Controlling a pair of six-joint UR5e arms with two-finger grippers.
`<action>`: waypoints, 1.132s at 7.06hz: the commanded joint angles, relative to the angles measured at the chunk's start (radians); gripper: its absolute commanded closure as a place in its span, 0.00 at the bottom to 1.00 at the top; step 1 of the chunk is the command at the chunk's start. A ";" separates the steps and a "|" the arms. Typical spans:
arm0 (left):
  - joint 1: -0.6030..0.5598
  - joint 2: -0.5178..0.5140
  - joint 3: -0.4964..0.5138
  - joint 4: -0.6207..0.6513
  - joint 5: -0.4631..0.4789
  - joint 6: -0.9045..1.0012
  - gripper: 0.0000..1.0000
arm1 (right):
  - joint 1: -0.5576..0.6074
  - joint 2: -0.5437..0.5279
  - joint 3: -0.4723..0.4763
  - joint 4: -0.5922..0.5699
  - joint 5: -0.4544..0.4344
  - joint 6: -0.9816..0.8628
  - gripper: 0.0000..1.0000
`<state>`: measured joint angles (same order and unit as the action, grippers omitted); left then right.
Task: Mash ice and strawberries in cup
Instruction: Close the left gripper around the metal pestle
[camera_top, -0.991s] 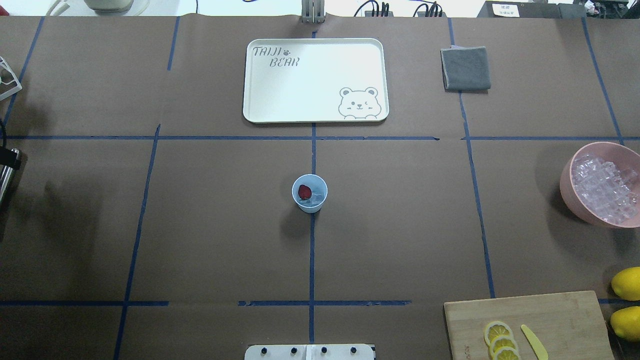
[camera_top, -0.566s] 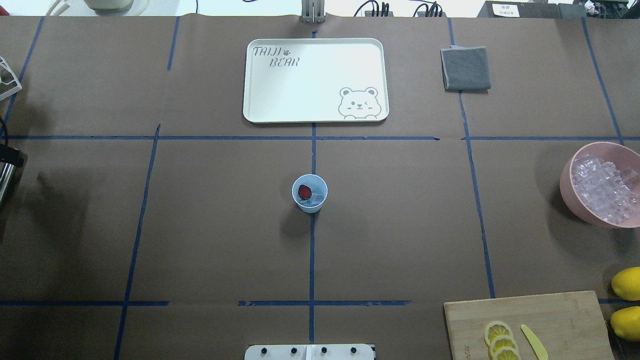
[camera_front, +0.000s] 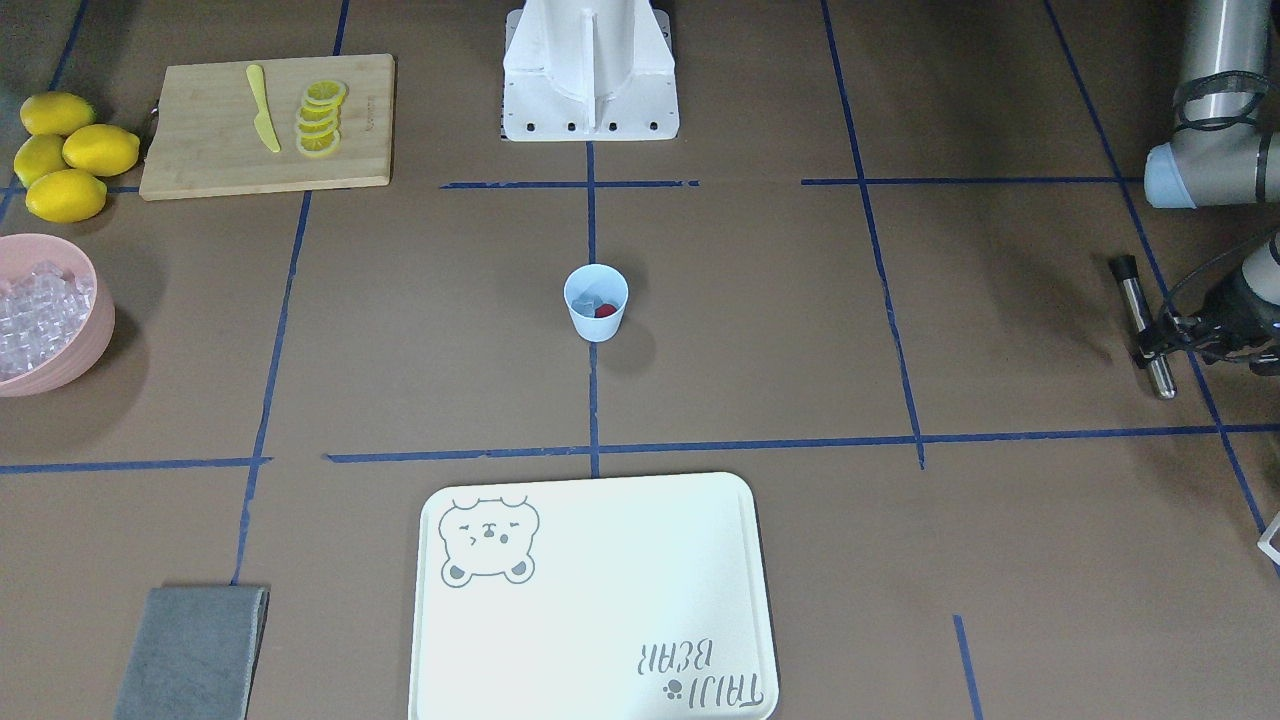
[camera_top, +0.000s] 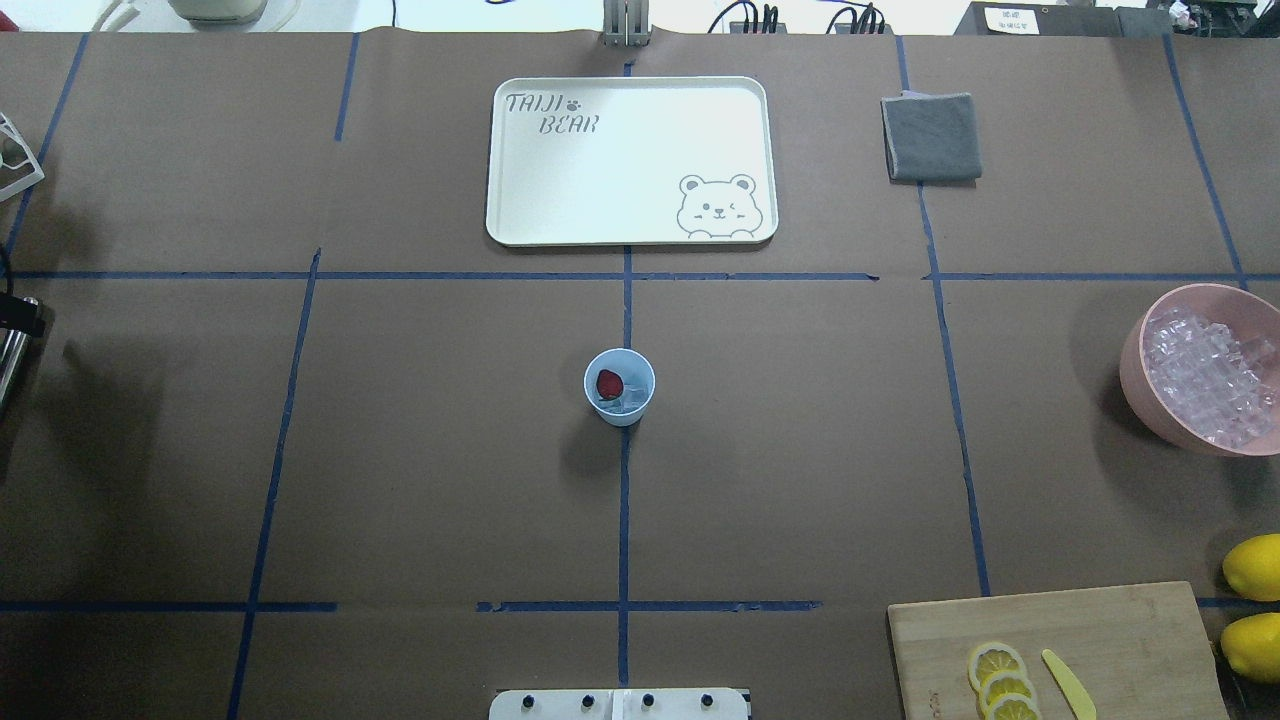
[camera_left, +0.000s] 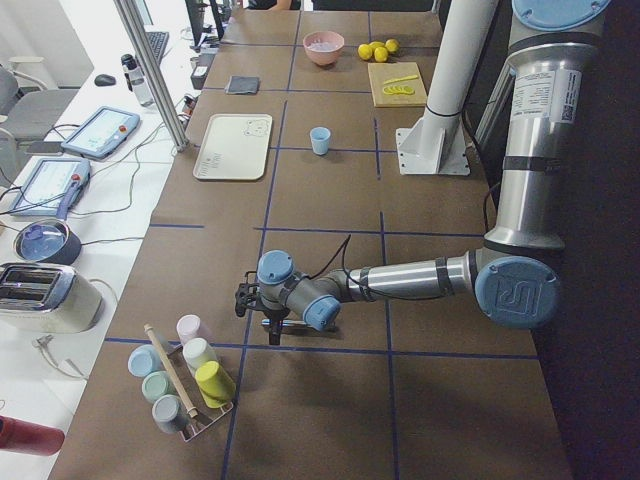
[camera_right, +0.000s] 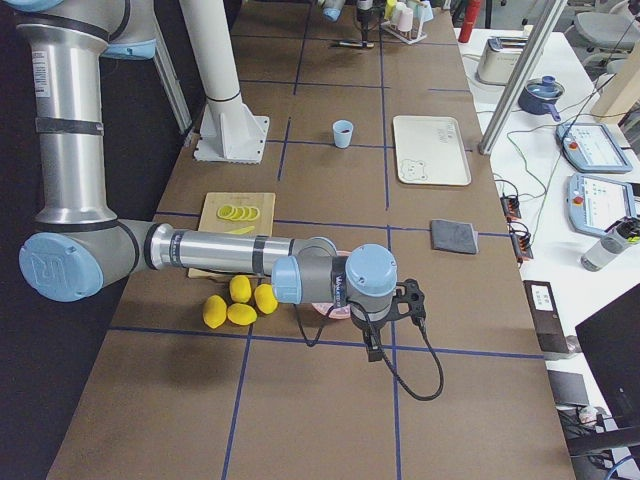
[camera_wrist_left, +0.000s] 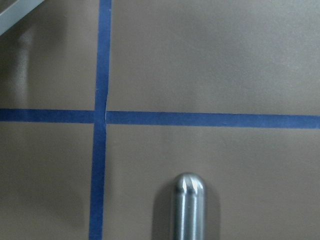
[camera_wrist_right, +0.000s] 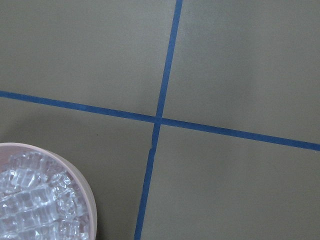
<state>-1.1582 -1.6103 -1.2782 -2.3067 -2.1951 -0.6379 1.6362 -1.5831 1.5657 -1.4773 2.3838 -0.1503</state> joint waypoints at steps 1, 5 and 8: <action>0.000 -0.002 0.005 -0.013 0.000 -0.002 0.00 | -0.001 0.002 -0.001 0.000 0.000 -0.002 0.00; 0.032 -0.002 0.005 -0.028 0.002 0.001 0.00 | -0.001 0.006 -0.003 -0.001 -0.002 -0.002 0.00; 0.032 -0.002 0.005 -0.034 0.002 0.000 0.18 | -0.001 0.009 -0.003 0.000 -0.002 0.000 0.00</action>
<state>-1.1264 -1.6122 -1.2732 -2.3369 -2.1926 -0.6367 1.6353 -1.5754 1.5631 -1.4773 2.3823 -0.1516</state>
